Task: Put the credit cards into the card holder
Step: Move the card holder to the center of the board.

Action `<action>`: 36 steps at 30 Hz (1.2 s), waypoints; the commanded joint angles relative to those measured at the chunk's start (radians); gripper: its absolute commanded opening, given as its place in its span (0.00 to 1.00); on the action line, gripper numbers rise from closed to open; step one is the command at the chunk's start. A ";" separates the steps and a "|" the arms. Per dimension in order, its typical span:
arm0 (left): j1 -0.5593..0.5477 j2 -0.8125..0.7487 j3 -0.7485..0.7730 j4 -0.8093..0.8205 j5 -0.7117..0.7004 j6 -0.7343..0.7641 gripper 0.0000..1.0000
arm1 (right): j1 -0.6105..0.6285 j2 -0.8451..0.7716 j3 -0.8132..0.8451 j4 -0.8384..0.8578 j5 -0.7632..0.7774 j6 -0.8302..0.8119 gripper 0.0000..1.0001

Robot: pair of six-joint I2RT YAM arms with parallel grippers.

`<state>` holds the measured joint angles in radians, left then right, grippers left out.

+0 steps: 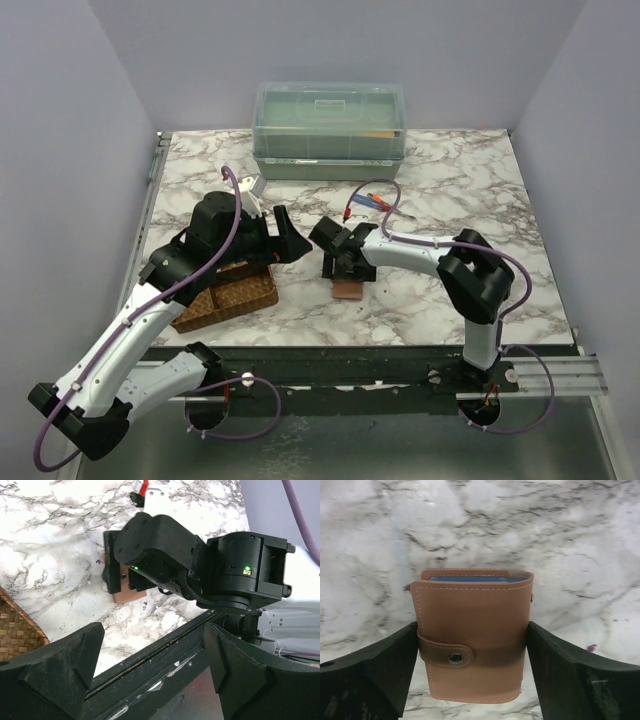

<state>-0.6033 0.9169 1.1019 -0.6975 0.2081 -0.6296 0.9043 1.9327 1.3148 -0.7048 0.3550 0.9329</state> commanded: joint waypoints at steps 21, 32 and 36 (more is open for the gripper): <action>0.002 -0.014 0.068 -0.043 0.026 0.005 0.89 | -1.151 -0.557 -0.506 0.224 -0.121 -0.384 0.70; 0.002 -0.013 0.193 -0.043 -0.096 0.037 0.95 | -1.159 -0.637 -0.338 0.026 -0.137 -0.453 1.00; 0.002 -0.013 0.278 -0.014 -0.198 0.066 0.99 | -1.160 -0.835 -0.231 -0.031 -0.332 -0.539 1.00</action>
<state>-0.6033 0.9157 1.2938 -0.7456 0.1383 -0.6060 -0.2554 1.2812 0.9699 -0.6544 0.2020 0.4965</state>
